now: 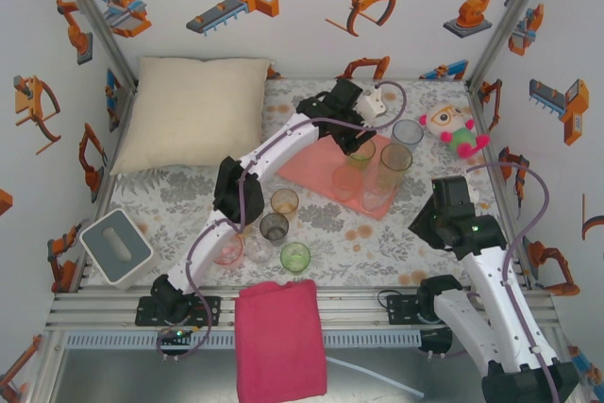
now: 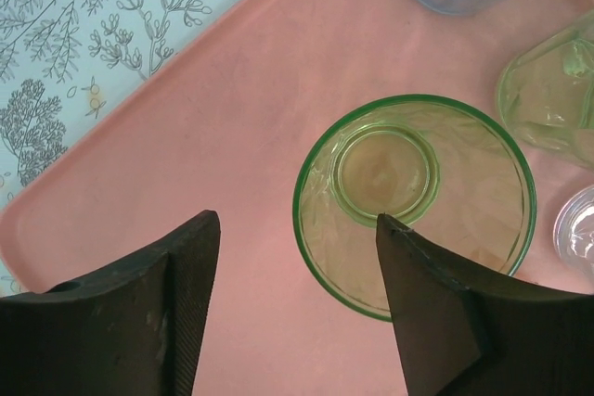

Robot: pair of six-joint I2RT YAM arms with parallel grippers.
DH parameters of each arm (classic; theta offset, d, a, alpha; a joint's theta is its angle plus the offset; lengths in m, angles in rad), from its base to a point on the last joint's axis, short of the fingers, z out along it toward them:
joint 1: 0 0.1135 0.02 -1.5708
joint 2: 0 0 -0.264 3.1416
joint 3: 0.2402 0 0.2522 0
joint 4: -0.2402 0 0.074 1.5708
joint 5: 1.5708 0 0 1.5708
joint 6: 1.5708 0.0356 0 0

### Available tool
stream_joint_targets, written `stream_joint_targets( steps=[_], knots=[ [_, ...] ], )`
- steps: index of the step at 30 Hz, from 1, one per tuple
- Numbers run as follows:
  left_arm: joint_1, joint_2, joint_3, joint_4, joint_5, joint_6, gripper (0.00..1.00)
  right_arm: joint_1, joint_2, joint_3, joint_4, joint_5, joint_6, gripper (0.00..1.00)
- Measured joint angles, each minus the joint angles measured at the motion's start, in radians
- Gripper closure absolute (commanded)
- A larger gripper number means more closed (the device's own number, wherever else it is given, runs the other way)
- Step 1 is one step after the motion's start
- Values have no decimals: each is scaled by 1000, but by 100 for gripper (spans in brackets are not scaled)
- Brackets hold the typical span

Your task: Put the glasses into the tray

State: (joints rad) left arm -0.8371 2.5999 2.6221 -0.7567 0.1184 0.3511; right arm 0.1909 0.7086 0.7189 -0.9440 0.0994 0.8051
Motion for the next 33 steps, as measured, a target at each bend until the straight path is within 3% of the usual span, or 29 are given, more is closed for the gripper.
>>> stream_joint_targets(
  steps=[8,14,20,25,33],
  knots=[
    [8,-127,-45,-56,-42,0,30,0,0,0,14,-2,-1,63],
    [16,-313,-126,-139,-51,0,30,0,-4,5,11,-5,-6,64],
    [24,-605,-415,-286,33,93,30,0,-28,14,6,-11,-13,63],
    [-38,-824,-746,-372,76,141,31,0,-45,14,-2,-21,-13,63],
    [-120,-910,-1049,-338,100,127,33,0,-42,14,-10,-31,-13,64]
  ],
)
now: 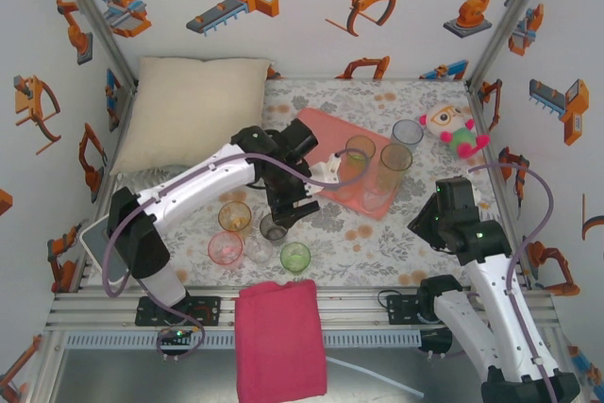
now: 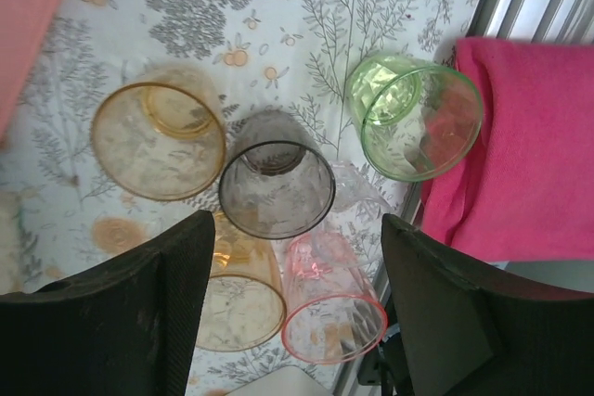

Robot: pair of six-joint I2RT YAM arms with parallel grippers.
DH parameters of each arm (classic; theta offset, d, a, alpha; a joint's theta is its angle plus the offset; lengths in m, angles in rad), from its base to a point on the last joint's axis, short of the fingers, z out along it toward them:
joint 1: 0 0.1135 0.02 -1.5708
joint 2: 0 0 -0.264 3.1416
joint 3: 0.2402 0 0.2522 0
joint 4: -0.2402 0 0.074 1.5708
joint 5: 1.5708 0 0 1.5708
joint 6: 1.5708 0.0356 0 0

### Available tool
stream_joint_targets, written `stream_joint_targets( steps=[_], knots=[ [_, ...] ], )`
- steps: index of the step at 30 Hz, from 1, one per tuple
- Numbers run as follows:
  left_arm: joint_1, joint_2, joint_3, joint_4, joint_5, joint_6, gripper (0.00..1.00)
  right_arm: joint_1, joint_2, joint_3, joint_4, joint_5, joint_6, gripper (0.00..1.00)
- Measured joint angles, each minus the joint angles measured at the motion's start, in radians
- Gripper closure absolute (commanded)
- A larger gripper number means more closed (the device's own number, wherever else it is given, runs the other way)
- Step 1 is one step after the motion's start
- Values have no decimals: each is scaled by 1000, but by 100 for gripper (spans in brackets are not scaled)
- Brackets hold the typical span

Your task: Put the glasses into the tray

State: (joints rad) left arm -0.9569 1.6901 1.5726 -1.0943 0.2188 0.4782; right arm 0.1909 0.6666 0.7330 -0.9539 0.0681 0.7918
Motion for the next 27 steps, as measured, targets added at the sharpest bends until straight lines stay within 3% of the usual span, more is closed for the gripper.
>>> stream_joint_targets(
  steps=[10,27],
  knots=[
    [-66,20,-66,122,-27,-2,36,0,2,0,-10,0,0,63],
    [-144,35,-144,166,-21,7,43,0,-14,0,-30,0,0,64]
  ],
)
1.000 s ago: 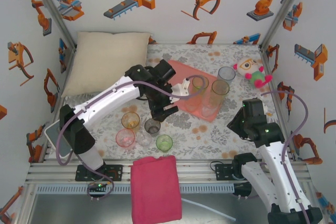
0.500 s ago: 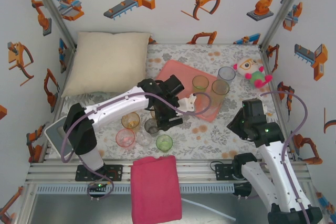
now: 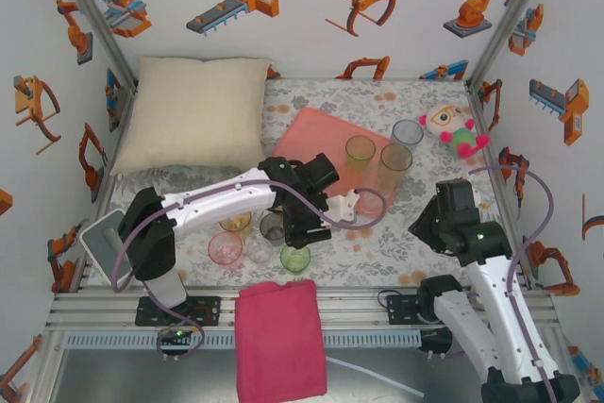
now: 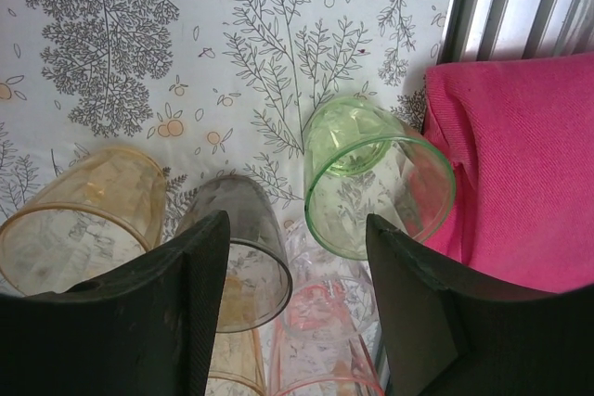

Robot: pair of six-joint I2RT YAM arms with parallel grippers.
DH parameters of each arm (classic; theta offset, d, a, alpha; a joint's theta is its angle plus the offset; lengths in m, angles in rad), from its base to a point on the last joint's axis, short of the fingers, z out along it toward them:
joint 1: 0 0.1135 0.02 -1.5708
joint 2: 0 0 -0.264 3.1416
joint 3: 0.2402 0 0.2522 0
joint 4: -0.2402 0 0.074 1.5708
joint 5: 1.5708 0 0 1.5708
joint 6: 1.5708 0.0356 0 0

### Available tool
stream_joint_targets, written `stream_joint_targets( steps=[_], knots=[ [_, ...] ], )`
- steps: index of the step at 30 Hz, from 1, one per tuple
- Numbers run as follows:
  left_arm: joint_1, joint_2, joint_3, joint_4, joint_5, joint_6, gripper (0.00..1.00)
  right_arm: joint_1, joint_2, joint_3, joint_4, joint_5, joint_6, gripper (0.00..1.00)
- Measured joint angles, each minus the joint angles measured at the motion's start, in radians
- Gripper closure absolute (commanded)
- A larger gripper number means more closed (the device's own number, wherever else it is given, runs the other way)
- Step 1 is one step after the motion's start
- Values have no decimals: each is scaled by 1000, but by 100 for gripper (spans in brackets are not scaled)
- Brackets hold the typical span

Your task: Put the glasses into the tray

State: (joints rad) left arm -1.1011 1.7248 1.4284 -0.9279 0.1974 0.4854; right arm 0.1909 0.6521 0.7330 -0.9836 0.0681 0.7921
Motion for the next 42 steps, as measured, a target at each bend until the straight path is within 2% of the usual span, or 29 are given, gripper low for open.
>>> stream_joint_targets(
  steps=[7,14,22,29,37,40,42],
  knots=[
    [-6,0,-50,33,-36,1,43,0,-10,0,-7,0,0,63],
    [-14,2,-57,57,-42,1,48,0,-10,0,-7,0,0,63],
    [-27,8,-77,72,-45,0,48,0,-10,0,-7,0,0,63],
    [-30,8,-82,75,-70,0,39,0,-10,43,-49,0,0,62],
    [-11,-67,-2,11,-86,6,21,2,58,233,-135,-49,-44,62],
    [25,-130,39,-16,-77,3,14,41,93,313,-166,-61,-57,62],
    [74,-170,72,-34,-64,-3,9,107,122,375,-190,-57,-57,61]
  ],
)
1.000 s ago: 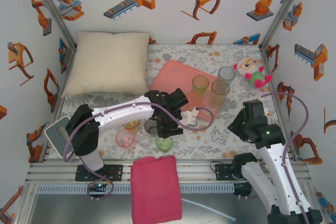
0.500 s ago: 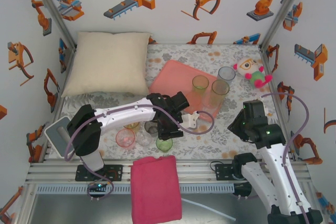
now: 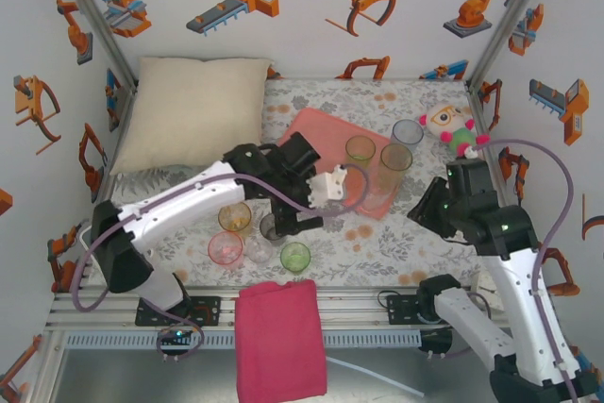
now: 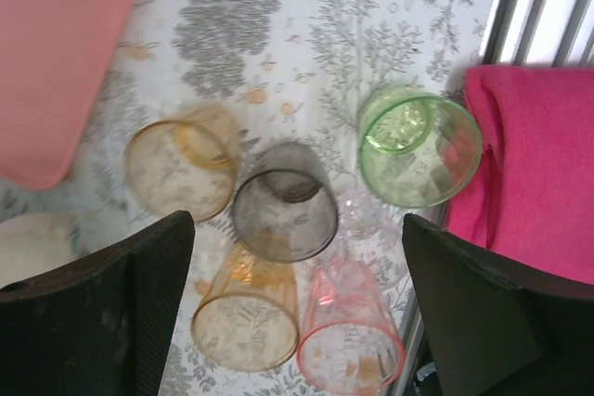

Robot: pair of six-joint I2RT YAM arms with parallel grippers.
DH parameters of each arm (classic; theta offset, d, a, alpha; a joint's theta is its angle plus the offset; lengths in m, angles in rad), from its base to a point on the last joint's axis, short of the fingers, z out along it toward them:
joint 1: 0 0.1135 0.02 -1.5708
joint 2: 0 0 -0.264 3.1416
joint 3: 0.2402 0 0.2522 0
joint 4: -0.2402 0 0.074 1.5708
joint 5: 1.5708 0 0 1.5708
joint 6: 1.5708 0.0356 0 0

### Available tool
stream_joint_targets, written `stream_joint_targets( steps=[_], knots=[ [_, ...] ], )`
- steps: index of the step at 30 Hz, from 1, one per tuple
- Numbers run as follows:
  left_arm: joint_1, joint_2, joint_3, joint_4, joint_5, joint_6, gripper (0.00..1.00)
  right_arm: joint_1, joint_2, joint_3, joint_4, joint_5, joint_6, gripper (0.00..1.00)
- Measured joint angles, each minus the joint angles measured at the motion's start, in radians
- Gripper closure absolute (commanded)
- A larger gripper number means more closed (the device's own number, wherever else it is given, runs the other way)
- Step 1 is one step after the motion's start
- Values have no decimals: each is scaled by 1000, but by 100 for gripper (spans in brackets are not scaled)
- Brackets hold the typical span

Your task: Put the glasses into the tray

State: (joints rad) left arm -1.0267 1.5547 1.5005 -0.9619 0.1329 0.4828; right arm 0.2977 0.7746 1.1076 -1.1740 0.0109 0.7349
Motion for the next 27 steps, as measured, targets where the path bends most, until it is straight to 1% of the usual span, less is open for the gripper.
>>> stream_joint_targets(
  steps=[2,7,9,12,15,18,23,27],
  knots=[
    [60,-35,23,-3,10,-6,5,104,45,62,-19,16,2,61],
    [225,-105,42,-5,34,-39,1,450,257,232,-66,127,28,59],
    [295,-128,43,-5,54,-64,0,579,360,283,-69,167,39,59],
    [391,-164,43,-3,77,-102,1,732,487,313,-65,204,59,58],
    [446,-206,42,-1,96,-132,2,807,555,304,-29,207,81,58],
    [488,-251,32,4,123,-154,3,846,569,254,40,200,108,58],
    [566,-299,1,8,159,-185,3,900,624,174,167,188,147,58],
    [584,-317,-47,7,193,-193,3,918,708,155,259,180,163,59]
  ],
)
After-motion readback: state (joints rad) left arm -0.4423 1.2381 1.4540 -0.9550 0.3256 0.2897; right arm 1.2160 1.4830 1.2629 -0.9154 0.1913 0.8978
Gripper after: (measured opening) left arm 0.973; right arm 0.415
